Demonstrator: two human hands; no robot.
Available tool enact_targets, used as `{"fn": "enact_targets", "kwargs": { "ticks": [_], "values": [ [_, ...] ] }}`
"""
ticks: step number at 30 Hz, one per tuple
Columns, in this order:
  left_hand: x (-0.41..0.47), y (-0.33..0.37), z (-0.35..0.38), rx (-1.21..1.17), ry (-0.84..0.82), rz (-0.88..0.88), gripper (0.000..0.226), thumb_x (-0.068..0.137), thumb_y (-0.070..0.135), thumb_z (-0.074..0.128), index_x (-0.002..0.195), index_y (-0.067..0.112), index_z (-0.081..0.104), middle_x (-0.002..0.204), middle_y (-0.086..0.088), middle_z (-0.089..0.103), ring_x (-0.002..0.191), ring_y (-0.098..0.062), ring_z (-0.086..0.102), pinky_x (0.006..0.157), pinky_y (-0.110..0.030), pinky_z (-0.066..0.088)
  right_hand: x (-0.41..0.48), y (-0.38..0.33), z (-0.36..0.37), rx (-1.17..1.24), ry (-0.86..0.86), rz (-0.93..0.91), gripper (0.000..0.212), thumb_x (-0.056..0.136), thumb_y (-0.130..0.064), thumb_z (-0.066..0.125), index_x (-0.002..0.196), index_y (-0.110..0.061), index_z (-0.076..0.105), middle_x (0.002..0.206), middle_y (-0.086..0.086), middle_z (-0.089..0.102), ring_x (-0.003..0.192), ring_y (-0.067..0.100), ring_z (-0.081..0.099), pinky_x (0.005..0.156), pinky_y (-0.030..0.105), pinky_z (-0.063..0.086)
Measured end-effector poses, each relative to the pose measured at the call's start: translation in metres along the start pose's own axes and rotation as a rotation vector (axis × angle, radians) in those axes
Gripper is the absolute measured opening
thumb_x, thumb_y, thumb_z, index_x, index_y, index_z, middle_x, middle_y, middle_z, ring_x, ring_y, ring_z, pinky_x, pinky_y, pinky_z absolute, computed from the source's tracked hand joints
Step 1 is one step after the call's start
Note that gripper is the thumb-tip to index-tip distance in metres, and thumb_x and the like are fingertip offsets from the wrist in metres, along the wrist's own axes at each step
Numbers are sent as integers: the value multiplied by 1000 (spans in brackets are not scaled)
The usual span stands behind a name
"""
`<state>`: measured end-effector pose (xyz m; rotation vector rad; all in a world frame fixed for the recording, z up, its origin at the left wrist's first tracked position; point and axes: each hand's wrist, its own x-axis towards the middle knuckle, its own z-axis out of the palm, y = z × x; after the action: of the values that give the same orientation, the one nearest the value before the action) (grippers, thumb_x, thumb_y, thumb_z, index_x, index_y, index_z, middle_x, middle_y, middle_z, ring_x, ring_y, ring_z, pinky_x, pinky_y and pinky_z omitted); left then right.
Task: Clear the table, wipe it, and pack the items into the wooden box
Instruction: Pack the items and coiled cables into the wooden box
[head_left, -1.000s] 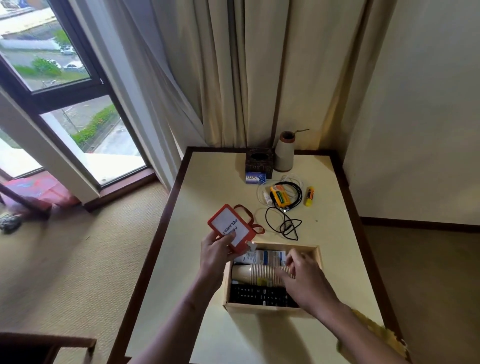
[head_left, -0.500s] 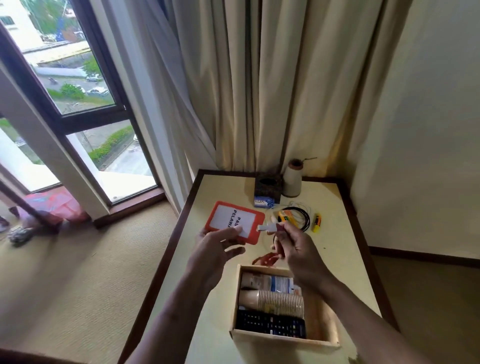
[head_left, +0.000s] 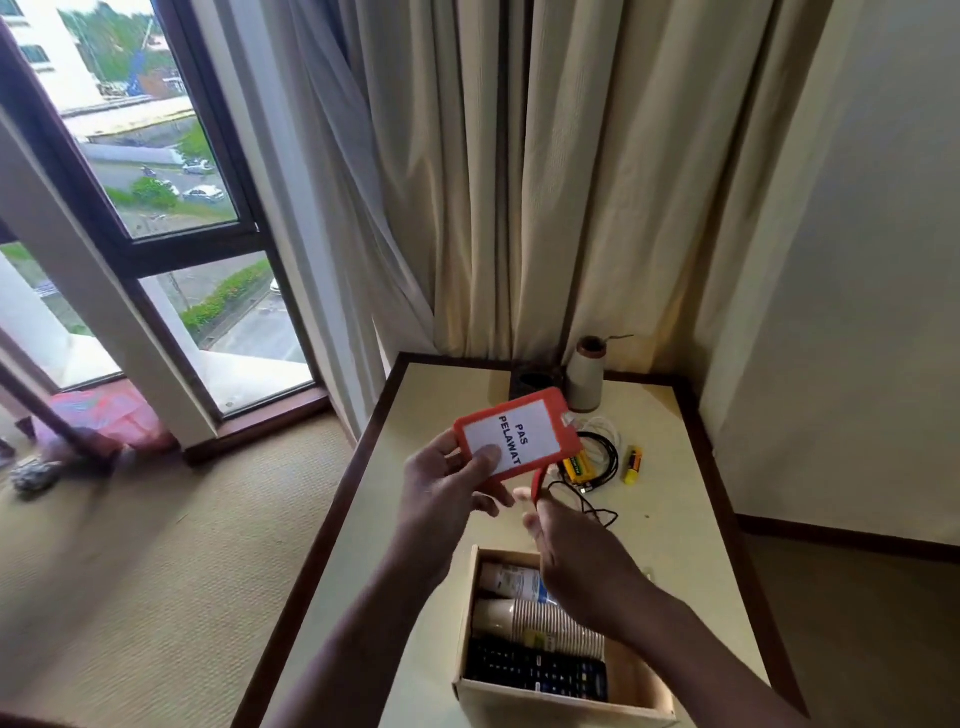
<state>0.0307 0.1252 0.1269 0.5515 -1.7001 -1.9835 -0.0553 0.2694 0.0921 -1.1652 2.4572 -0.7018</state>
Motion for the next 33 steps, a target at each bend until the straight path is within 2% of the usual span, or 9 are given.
{"fn": "enact_targets", "kwargs": {
  "ticks": [3, 7, 10, 13, 17, 20, 26, 29, 33],
  "values": [
    [8, -7, -6, 524, 72, 203, 7, 101, 10, 61, 108, 8, 62, 91, 1, 70, 70, -9, 70, 56, -21, 57, -7, 0, -14, -61, 49, -53, 28, 108, -34, 39, 132, -32, 54, 128, -11, 66, 110, 7, 62, 85, 26, 50],
    [18, -4, -29, 716, -207, 118, 2, 100, 11, 62, 99, 13, 61, 87, 1, 69, 69, -6, 68, 56, -23, 55, -4, 13, -52, -21, 189, -130, 15, 104, -39, 51, 108, -33, 63, 94, -15, 67, 78, -1, 60, 62, 13, 41],
    [18, 3, -41, 636, -510, 31, 8, 100, 11, 64, 104, 5, 65, 92, -8, 74, 77, -12, 71, 62, -24, 56, 1, 20, -74, 149, 228, -181, 9, 100, -31, 60, 98, -30, 69, 91, -17, 68, 86, 1, 63, 72, 20, 49],
    [14, 7, -42, 275, -601, -70, 25, 97, 11, 64, 116, -6, 63, 105, -16, 74, 89, -22, 71, 68, -26, 58, 0, 17, -78, 410, 279, -184, 11, 99, -27, 63, 96, -24, 73, 90, -11, 73, 91, 7, 68, 76, 18, 52],
    [7, 6, -29, -134, -514, -156, 34, 96, 14, 64, 124, -6, 61, 109, -20, 69, 90, -27, 67, 72, -32, 58, -2, 12, -52, 688, 319, -30, 20, 104, -22, 53, 95, -22, 71, 84, -5, 72, 76, 13, 69, 66, 30, 57],
    [2, 2, -12, -264, -297, -167, 31, 98, 15, 66, 124, -1, 62, 106, -19, 69, 77, -28, 64, 70, -36, 56, -9, 13, -28, 616, 365, -9, 25, 107, -25, 45, 93, -26, 66, 65, -11, 58, 57, 5, 48, 55, 26, 41],
    [6, -10, -4, 369, 31, 255, 8, 101, 12, 61, 109, 8, 64, 93, -4, 74, 69, -17, 71, 54, -23, 56, -21, 15, -16, 286, 132, -88, 24, 107, -25, 46, 121, -27, 65, 105, -5, 65, 95, 9, 59, 86, 39, 52],
    [14, -19, -21, 704, -176, 282, 3, 101, 11, 63, 100, 14, 65, 87, 1, 71, 70, -16, 70, 52, -27, 56, -21, 15, -37, 275, 193, -167, 24, 103, -25, 55, 121, -27, 70, 110, -13, 64, 103, 0, 58, 88, 24, 53],
    [17, -11, -34, 479, -542, 61, 13, 100, 14, 65, 106, 3, 66, 97, -13, 73, 81, -23, 71, 60, -30, 56, -14, 20, -65, 370, 310, -187, 13, 97, -19, 64, 103, -20, 76, 95, -15, 67, 97, 3, 63, 82, 15, 51]
  ]
}}
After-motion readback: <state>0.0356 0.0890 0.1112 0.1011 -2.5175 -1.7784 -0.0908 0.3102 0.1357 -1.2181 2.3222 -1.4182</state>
